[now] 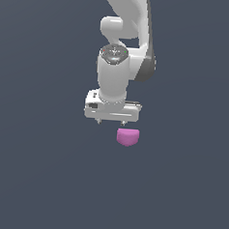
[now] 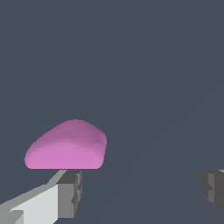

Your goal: Pick up the object and move it to a goal position.

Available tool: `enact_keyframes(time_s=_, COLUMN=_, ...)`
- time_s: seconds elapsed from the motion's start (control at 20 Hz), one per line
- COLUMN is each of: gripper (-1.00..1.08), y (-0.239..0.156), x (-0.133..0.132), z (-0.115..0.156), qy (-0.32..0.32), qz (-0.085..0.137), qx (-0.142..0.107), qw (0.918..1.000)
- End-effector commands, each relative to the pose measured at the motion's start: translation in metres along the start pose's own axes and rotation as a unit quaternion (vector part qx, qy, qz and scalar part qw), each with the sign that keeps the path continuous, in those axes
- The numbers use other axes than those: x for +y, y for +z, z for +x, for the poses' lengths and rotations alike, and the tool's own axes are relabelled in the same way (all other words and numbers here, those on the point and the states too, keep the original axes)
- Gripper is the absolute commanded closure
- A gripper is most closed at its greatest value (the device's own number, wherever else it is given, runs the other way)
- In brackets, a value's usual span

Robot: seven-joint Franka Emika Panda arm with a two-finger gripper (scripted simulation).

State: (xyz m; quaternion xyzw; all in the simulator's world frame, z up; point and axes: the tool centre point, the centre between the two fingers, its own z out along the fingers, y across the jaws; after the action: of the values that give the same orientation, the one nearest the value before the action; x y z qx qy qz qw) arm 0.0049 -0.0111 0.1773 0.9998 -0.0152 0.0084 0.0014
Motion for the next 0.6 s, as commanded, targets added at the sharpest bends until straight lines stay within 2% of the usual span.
enact_keyframes(time_s=0.0, gripper=-0.92, y=0.0000, x=0.0000, z=0.0000, qy=0.000, qz=0.000, qx=0.000, qw=1.0000)
enact_keyframes(time_s=0.55, gripper=-0.92, y=0.0023, x=0.0047, z=0.0008, qy=0.002, qz=0.007, qx=-0.009, qw=0.9999)
